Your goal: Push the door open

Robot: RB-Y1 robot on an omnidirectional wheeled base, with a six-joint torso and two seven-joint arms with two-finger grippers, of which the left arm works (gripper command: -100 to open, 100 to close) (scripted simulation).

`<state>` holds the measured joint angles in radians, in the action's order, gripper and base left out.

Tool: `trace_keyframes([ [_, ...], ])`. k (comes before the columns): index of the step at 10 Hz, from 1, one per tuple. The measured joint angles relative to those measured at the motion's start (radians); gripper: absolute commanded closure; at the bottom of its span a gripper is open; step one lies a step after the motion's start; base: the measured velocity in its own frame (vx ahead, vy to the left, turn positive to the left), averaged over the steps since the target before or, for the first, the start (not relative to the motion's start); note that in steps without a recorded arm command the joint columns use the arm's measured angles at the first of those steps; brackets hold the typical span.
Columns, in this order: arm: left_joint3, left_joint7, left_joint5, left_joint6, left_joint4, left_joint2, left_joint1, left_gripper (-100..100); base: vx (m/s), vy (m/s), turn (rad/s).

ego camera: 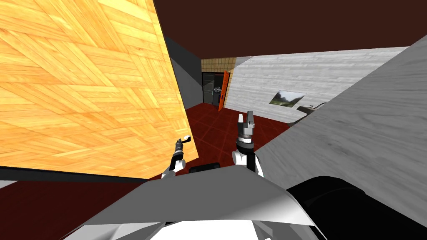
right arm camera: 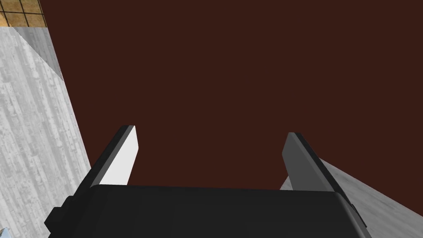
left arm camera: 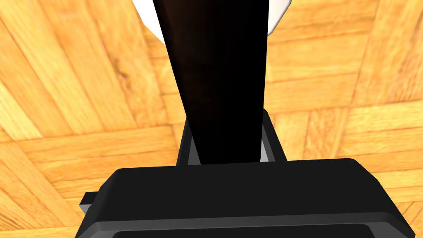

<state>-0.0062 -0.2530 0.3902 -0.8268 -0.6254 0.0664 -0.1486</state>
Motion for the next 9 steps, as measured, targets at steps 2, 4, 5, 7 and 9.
trace_keyframes([
  [2, 0.02, -0.024, 0.01, 0.019, -0.041, -0.007, 0.013, 100, 0.166, -0.056, 0.089],
  [4, 0.041, -0.035, 0.023, 0.019, -0.048, -0.012, 0.019, 100, 0.175, -0.075, 0.091],
  [5, 0.052, -0.036, 0.029, 0.011, -0.032, -0.013, 0.01, 100, 0.185, -0.064, 0.091],
  [7, 0.074, -0.047, 0.041, 0.002, -0.026, -0.022, 0.011, 100, 0.202, -0.05, 0.068],
  [9, 0.094, -0.059, 0.051, 0.0, -0.034, -0.032, 0.016, 100, 0.182, -0.064, 0.083],
])
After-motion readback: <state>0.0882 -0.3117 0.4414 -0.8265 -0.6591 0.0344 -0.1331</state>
